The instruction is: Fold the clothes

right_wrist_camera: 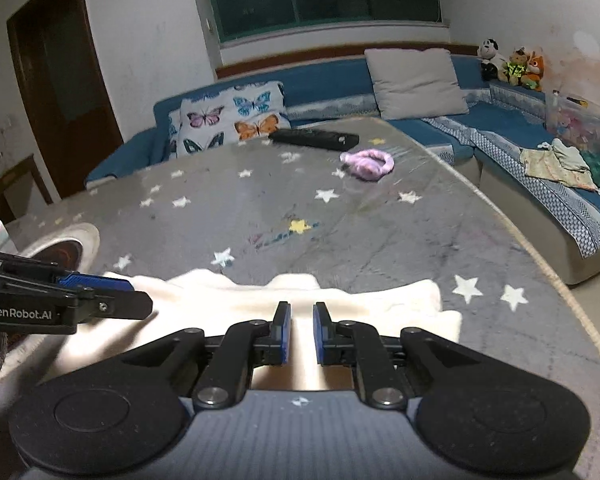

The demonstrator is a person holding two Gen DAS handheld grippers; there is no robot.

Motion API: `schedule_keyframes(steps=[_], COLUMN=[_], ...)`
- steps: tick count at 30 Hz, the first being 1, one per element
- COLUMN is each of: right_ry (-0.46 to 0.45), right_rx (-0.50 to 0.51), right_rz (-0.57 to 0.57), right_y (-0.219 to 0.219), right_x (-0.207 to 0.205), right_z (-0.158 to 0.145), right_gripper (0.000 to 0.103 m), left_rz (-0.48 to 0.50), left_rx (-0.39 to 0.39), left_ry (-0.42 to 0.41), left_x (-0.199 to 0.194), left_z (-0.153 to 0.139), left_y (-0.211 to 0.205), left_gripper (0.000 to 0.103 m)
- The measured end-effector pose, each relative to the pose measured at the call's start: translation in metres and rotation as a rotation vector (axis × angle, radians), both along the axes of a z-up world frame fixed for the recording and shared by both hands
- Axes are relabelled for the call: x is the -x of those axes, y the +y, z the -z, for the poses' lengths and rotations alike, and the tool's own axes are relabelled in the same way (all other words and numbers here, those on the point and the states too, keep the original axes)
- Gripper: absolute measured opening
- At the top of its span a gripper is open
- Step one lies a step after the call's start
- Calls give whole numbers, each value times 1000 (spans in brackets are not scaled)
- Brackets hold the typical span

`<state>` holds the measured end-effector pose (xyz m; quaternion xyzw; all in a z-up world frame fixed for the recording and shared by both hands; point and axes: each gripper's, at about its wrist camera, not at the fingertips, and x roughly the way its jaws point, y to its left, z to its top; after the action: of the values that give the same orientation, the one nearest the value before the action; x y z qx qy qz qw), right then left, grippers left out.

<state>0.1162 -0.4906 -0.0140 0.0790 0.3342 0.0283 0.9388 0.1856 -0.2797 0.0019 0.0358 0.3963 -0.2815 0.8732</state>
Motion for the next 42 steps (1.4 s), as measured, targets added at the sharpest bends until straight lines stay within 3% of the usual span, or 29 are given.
schedule_keyframes(steps=[12,14,23,33,40,42], right_ry=[-10,-14,-9,-16,-4,-16], right_rx=[46,49,72,88,81,84], right_rz=[-4,-15,-46,-8,14,16], right_y=[2,3,7,-3,-4,-2], right_x=[-18,-10,41,101,109,114], right_z=[0,-5,-15,-15,-6,-7], right_gripper=[15,23,33,35,37,40], left_rz=[-18,-18,33,36,17,19], left_rx=[-5,-6,-35,-67,-76,-72], left_ry=[-13,-21,-69,-118,-110,-108], left_x=[-22,-17,28,73,78,81], left_z=[7,4,-3,1,6,3], left_y=[-6,-5,-4,10,15,17], left_gripper=[32,33,34,35,37,45])
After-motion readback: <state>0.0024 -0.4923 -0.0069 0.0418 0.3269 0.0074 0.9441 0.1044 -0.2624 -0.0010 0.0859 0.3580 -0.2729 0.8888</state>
